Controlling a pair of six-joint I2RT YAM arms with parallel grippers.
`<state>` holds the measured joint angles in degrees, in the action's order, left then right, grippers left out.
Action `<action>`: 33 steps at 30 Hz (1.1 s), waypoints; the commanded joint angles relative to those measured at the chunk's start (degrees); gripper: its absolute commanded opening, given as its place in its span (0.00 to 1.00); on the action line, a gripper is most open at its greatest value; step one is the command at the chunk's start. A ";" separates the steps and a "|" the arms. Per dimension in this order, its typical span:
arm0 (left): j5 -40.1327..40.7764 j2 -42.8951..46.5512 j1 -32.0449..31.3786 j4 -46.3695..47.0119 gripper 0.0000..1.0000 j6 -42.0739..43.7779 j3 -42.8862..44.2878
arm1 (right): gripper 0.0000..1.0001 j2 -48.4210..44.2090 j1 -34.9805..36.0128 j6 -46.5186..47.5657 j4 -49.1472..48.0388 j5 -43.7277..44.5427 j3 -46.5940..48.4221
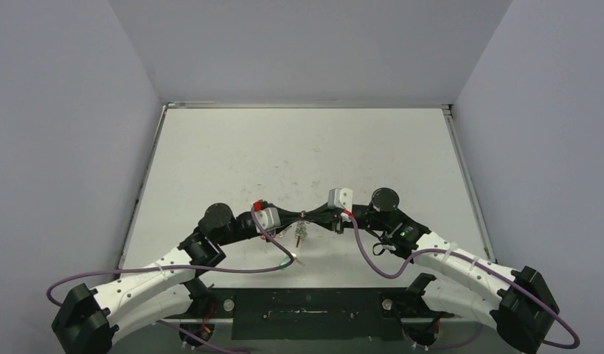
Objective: Put the keys on the keyring
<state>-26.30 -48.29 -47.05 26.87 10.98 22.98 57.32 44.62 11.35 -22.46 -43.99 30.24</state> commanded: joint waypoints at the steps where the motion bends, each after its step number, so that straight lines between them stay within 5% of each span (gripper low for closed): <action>1: -2.70 -0.39 -0.21 -0.20 0.00 1.65 4.81 | 0.00 0.16 0.47 2.30 0.51 -3.38 3.37; 9: -1.22 -0.93 -0.20 -3.89 0.00 2.10 6.19 | 0.00 0.68 0.51 3.26 4.04 -2.80 4.89; 25: 4.56 0.38 -0.21 -5.86 0.00 0.32 6.03 | 0.99 -4.27 0.29 6.17 11.93 8.03 9.10; 33: 12.35 -1.41 0.38 -9.99 0.00 -3.11 9.76 | 1.00 -7.03 -0.61 -0.61 9.27 16.54 8.39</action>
<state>-18.59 -49.04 -47.09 16.71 10.02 27.18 51.75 44.66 15.16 -9.85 -32.49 36.86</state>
